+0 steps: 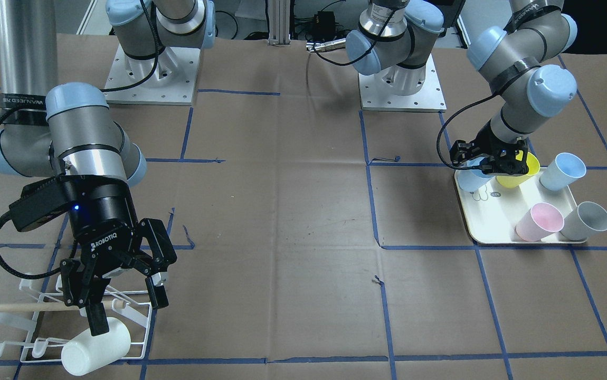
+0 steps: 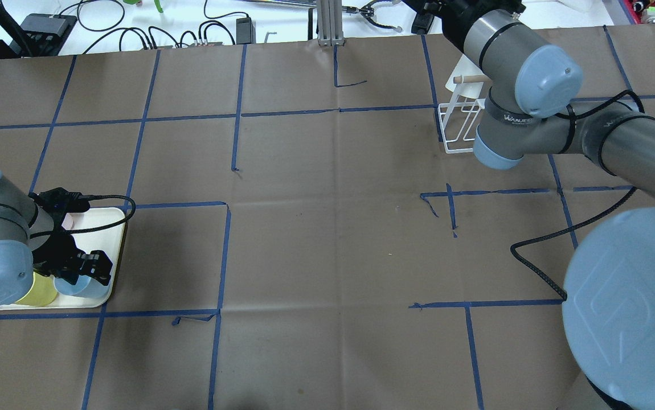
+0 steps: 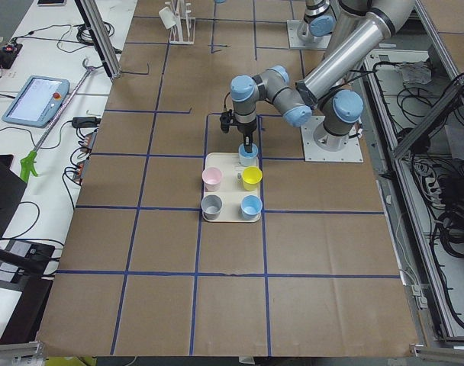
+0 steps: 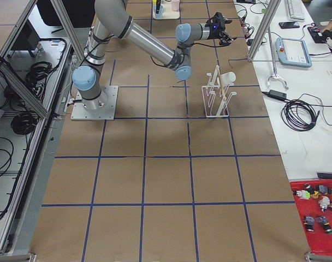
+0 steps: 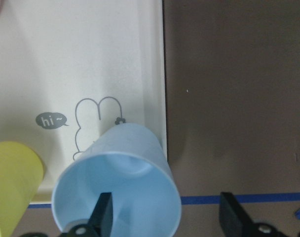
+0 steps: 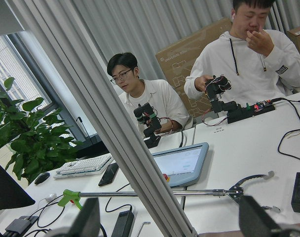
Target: Transfer IKEA cup to right arm and place on rack
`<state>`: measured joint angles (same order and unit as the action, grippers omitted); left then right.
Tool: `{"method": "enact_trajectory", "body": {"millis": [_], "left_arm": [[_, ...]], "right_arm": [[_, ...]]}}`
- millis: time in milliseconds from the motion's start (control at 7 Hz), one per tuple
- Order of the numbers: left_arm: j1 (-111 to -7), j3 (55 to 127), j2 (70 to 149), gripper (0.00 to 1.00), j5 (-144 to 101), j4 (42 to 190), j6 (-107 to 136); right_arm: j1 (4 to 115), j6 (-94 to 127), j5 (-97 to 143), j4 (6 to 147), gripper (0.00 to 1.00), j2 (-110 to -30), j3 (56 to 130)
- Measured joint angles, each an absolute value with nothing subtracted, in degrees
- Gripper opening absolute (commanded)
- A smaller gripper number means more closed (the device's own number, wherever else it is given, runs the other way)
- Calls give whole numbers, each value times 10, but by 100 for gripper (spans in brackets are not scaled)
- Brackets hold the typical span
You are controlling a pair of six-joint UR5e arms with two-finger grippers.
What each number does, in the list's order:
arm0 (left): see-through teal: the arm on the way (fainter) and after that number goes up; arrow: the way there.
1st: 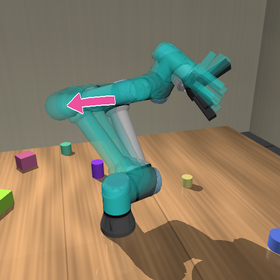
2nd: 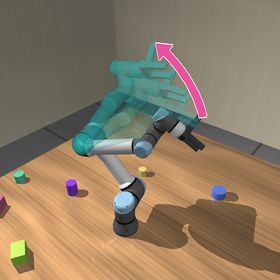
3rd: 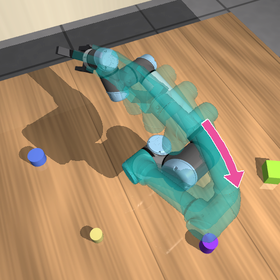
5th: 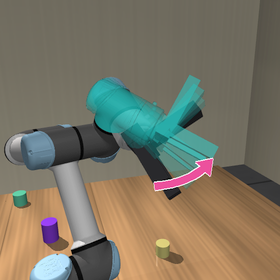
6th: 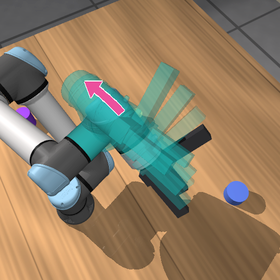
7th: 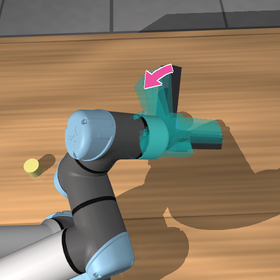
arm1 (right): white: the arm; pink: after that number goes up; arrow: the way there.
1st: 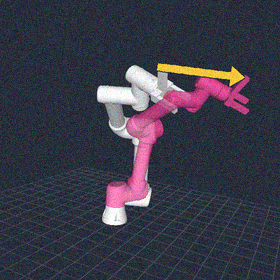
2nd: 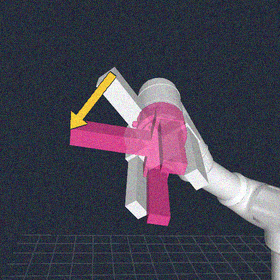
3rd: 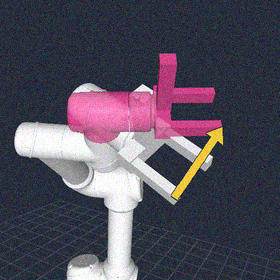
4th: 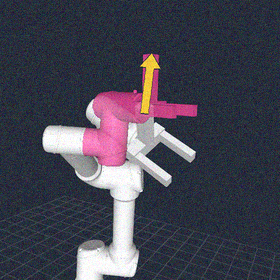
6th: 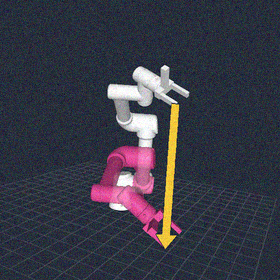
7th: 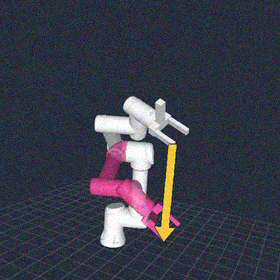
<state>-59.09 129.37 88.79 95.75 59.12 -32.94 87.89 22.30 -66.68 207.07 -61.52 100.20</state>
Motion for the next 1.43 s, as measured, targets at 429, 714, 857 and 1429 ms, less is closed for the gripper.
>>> {"method": "enact_trajectory", "body": {"millis": [429, 714, 857, 1429], "left_arm": [[-590, 1289, 885, 0, 960, 596, -329], [-592, 1275, 875, 0, 972, 603, -326], [-593, 1240, 872, 0, 975, 634, -325], [-608, 957, 911, 0, 950, 878, -321]], "right_arm": [[879, 223, -666, 2071, 100, -615, 1001], [879, 227, -666, 2071, 100, -615, 1002], [879, 240, -666, 2071, 100, -615, 1003], [891, 435, -664, 2072, 100, -617, 1009]]}}
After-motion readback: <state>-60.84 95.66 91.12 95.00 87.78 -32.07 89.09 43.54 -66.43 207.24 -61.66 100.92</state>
